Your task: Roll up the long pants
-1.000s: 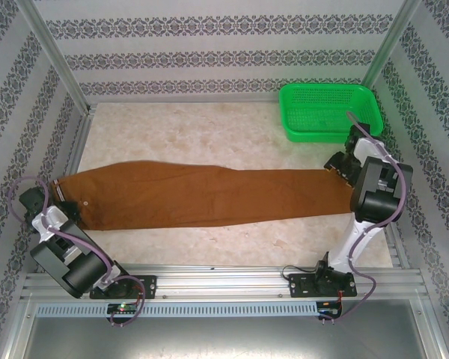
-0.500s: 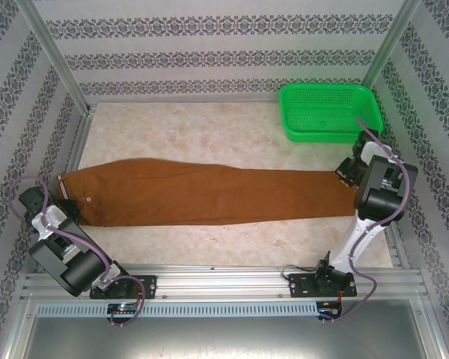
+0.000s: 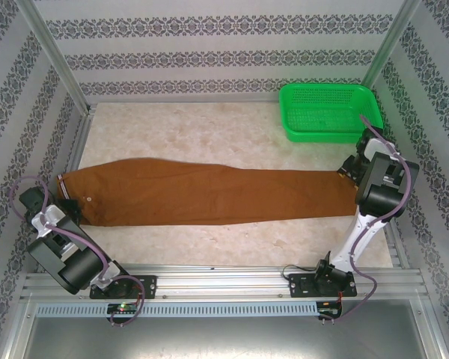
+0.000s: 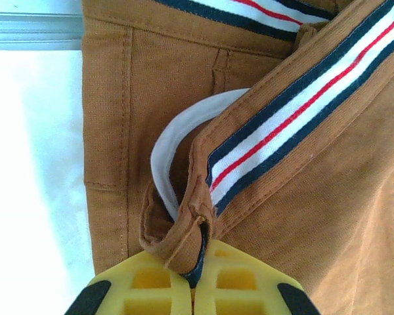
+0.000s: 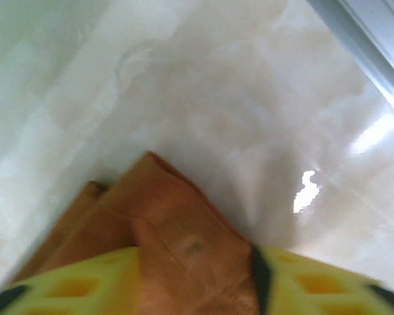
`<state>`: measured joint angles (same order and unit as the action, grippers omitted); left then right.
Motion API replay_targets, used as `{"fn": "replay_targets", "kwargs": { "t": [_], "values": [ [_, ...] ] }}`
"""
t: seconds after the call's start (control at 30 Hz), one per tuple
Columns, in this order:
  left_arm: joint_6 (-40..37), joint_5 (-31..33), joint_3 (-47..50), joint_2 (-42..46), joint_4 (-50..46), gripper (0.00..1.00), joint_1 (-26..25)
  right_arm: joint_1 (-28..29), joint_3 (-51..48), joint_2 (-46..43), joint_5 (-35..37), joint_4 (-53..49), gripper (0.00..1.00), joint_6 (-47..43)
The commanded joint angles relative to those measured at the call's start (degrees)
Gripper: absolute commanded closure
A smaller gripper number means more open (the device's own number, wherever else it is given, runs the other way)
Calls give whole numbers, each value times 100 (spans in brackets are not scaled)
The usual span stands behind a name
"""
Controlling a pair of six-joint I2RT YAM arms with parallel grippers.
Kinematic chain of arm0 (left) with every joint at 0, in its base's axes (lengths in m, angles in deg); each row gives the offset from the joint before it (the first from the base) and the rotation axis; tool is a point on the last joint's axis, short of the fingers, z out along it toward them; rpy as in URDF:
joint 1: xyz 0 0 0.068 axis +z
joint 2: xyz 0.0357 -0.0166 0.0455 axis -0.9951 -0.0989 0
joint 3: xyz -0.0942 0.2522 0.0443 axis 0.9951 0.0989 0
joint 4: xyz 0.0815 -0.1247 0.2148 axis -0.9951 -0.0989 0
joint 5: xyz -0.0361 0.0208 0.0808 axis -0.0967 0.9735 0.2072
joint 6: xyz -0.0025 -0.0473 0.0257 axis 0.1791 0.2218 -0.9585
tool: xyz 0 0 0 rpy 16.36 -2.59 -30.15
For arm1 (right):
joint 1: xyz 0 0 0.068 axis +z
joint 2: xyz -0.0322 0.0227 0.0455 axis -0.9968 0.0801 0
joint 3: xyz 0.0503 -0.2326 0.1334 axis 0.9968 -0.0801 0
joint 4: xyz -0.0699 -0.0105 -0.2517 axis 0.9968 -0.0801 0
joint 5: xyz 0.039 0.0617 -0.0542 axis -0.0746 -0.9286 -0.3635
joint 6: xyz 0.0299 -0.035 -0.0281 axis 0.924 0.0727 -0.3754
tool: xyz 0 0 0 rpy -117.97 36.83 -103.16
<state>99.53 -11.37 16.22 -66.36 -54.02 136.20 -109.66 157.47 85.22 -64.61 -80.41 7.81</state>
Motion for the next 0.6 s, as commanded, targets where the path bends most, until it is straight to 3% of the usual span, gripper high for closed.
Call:
{"fn": "replay_targets", "kwargs": {
  "t": [0.0,0.3,0.57],
  "values": [
    [-22,-144,-33,-44,72,100,11,4,-59,308,275,-96,100,41],
    [-50,538,-347,244,-530,100,251,-380,99,-34,831,-269,100,141],
    [69,510,-315,48,-536,100,662,-791,120,83,991,-254,100,275]
  ]
}}
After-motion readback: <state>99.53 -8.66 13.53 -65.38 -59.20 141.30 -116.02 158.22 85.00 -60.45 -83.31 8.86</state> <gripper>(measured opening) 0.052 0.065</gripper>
